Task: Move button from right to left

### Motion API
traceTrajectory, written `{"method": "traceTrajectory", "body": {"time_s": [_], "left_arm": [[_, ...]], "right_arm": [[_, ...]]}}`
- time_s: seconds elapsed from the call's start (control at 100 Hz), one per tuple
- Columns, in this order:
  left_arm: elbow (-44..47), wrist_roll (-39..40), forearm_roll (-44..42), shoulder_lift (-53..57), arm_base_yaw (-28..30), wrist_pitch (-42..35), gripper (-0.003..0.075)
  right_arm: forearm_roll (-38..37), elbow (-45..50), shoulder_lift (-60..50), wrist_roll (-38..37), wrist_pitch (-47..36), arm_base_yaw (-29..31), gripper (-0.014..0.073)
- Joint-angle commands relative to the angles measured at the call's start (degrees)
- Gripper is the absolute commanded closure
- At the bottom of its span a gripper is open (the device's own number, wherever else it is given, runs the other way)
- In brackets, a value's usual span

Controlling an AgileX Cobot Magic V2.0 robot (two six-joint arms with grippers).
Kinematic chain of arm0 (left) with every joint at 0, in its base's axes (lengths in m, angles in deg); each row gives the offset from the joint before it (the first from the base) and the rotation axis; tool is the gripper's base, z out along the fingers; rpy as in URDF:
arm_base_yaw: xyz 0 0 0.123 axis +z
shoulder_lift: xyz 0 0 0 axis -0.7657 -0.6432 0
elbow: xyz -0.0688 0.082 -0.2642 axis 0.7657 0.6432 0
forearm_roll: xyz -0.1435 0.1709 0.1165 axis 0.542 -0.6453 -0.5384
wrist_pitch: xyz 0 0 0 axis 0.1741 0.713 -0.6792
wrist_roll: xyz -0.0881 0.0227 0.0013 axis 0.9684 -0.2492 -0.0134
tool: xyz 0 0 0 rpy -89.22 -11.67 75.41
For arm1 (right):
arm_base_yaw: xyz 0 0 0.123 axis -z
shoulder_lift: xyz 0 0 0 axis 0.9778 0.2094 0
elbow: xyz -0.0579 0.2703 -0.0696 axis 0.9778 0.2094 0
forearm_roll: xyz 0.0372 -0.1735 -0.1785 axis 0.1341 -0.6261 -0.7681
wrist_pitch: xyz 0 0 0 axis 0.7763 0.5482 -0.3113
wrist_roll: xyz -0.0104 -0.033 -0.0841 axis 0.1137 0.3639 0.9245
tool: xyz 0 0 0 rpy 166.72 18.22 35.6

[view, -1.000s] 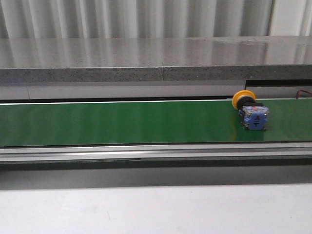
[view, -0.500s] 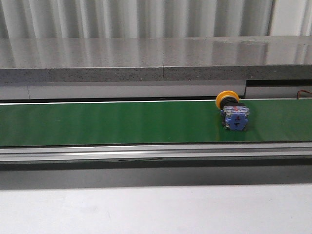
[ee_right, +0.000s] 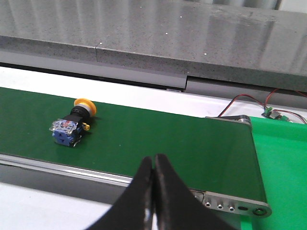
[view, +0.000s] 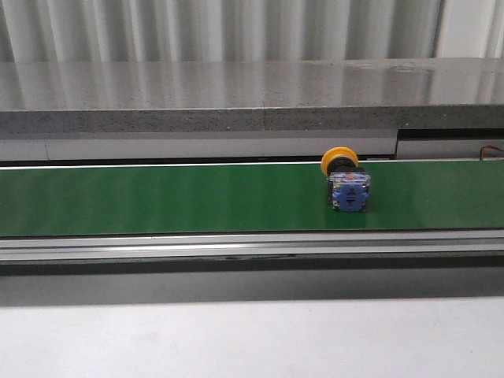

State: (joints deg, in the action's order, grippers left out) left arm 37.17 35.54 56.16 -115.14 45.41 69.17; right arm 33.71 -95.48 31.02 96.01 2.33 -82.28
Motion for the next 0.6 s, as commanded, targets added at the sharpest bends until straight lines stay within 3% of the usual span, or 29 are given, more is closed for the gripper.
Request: {"method": "traceTrajectory", "body": {"time_s": [0.0,0.26,0.5,0.59], "left_arm": [[-5.3,0.5,1.1,-3.2,0.1,-0.1,0.0269],[-19.5,0.5,1.5,-17.3,-2.5,15.2,0.0267],[-27.8,0.7,1.5,-28.8,-10.2,16.8,0.0134],[-30.9,2.2,1.7,-32.7,-13.5,17.3,0.0118]], "right_arm": [[0.3,-1.4,0.5,0.4,-4.7,0.0,0.0662],[0.3,-1.4,0.5,0.4,-4.7,0.0,0.0662],[0.3,-1.4,0.5,0.4,-4.7,0.0,0.0662],[0.3,-1.4,0.5,0.4,-4.7,0.0,0.0662]]}}
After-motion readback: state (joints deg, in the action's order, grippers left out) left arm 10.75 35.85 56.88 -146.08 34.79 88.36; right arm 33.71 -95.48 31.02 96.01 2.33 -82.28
